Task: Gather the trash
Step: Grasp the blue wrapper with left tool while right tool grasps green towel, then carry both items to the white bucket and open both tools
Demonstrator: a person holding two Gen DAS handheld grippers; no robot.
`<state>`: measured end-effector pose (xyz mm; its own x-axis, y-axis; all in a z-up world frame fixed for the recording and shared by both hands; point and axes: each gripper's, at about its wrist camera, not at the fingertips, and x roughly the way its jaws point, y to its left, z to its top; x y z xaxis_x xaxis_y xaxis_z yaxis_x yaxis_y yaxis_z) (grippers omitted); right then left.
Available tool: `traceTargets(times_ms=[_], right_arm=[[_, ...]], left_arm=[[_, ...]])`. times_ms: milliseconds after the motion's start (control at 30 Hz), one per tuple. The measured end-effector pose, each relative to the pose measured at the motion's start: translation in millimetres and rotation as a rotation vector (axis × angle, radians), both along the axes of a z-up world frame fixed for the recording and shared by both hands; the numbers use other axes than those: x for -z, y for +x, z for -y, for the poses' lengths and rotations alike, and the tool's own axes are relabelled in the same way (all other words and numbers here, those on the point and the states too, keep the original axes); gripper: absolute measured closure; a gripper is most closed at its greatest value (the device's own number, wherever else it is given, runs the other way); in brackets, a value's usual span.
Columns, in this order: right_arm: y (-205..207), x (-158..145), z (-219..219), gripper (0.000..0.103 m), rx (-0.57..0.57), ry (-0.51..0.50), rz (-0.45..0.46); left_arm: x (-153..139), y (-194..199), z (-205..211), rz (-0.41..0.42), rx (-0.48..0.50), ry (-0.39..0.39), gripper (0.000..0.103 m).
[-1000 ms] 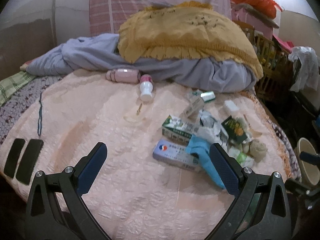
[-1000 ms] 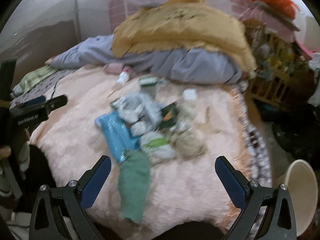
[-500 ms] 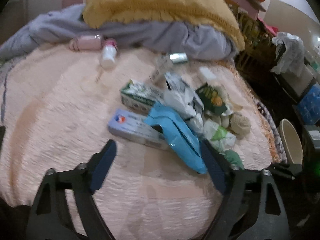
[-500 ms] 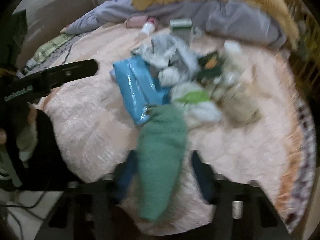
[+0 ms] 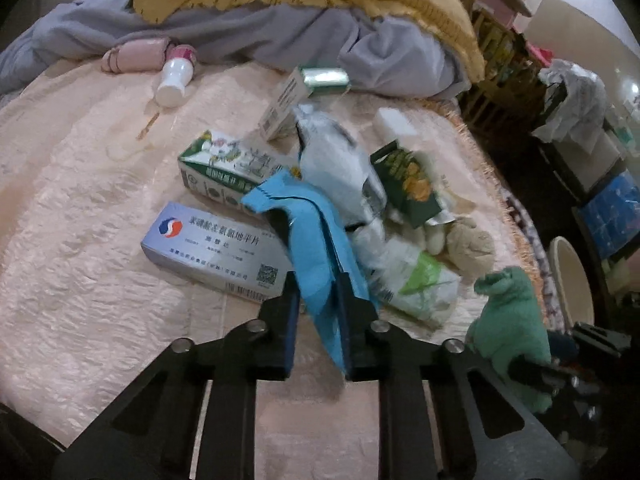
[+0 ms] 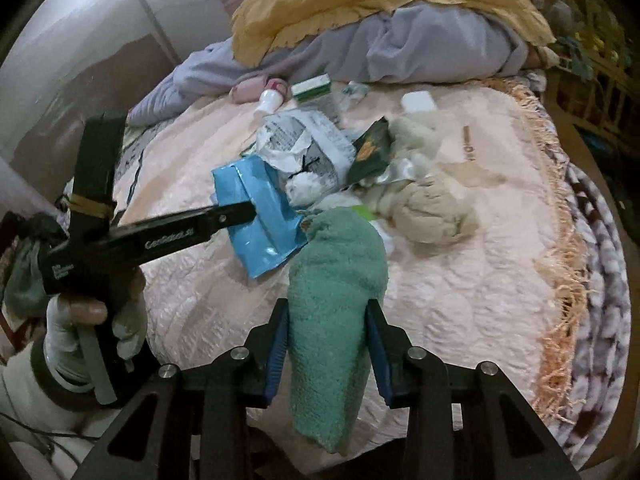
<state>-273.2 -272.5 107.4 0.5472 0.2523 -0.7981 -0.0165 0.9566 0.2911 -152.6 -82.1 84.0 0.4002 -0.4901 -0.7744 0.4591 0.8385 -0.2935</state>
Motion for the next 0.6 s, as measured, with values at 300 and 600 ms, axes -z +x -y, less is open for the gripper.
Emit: traceTargets(times_ms=[300, 600], right_arm=[[-13.5, -26.2, 25.9, 0.067, 0.064, 0.001, 0.078], [-49.2, -36.6, 91.9, 0.067, 0.242, -0.029, 0.104]], left_arm=[[-51.8, -22.8, -24.9, 0.033, 0.058, -0.082, 0.096], [-90.0, -52.4, 51.2, 0.054, 0.252, -0.142, 0.096]])
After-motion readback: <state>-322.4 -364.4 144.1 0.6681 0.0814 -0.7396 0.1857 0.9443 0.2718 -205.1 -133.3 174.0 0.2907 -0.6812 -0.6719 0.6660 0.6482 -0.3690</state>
